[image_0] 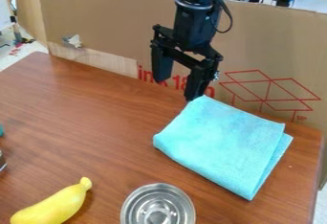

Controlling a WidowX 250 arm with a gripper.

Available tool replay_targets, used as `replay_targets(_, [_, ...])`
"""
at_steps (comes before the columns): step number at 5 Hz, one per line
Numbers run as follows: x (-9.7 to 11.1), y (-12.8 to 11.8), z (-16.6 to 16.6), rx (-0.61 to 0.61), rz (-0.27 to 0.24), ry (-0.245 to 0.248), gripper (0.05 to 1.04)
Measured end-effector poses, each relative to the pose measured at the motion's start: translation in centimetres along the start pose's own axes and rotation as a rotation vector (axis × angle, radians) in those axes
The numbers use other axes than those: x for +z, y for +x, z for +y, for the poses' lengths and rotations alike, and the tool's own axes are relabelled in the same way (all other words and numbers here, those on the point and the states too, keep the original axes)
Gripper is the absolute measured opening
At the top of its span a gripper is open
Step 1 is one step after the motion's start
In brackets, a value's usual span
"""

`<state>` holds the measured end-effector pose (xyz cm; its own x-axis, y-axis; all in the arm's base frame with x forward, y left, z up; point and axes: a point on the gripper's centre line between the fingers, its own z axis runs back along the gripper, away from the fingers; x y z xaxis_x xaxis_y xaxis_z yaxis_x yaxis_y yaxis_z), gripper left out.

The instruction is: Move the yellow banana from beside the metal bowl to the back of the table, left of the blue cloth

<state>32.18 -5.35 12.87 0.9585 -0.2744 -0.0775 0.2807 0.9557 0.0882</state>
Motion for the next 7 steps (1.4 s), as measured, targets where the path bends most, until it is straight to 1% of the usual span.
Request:
replay_targets(1, [-1.2,-0.2,-0.1,0.001,0.04,-0.003,1.0])
replay_targets(2, [-1.7,-1.8,0.2,0.012,0.09,0.028,1.0])
replay_targets(3, [-0.6,-4.1,-0.1,-0.014,0.077,0.063,1.0])
replay_targets(4, [-1.1,-7.3,-0.9,-0.032,0.075,0.044,1.0])
replay_targets(5, [-4.3,-10.3,-1.5,-0.073,0.123,-0.076,1.0])
replay_targets(6, [-5.3,-13.0,-1.4,-0.066,0.072,-0.138,1.0])
replay_targets(7, [-5.7,-13.7,-1.3,-0.043,0.081,-0.139,1.0])
